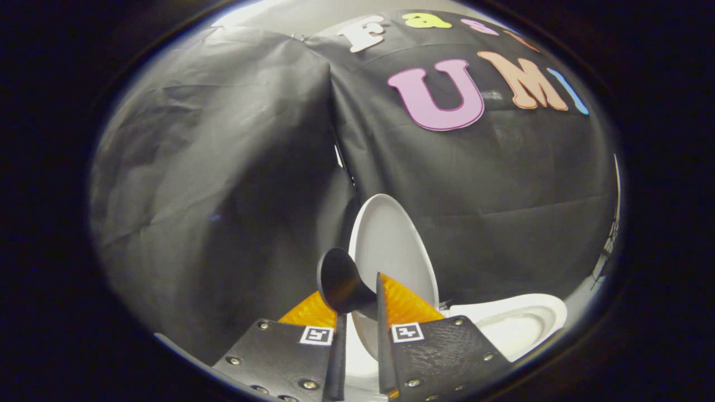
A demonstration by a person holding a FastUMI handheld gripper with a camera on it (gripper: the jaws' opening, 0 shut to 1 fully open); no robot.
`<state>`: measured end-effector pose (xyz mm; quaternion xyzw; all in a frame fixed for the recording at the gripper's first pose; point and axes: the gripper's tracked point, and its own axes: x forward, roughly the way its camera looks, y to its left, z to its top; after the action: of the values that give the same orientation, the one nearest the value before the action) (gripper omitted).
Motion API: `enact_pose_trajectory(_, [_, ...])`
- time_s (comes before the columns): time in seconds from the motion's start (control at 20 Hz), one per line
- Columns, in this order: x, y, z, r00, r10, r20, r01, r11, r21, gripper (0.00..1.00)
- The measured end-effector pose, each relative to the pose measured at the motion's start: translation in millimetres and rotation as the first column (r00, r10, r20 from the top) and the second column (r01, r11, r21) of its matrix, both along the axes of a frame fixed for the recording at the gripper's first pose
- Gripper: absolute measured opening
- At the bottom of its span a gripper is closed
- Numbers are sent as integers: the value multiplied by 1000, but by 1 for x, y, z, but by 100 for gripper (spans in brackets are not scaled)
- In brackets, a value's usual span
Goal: Open the toilet lid.
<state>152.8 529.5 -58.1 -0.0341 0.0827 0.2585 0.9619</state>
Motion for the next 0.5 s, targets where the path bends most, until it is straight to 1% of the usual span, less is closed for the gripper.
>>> enact_pose_trajectory(0.15, [-4, -1, 1, 1000, -14, 0, 14, 999, -29, 24])
enact_pose_trajectory(0.3, [-10, 9, 0, 1000, 22, -12, -22, 999, -25, 39])
enact_pose_trajectory(0.4, [-16, 16, 10, 998, 57, 0, -57, 998, -18, 45])
enact_pose_trajectory(0.5, [-27, 21, 29, 994, 94, 51, -96, 995, 20, 50])
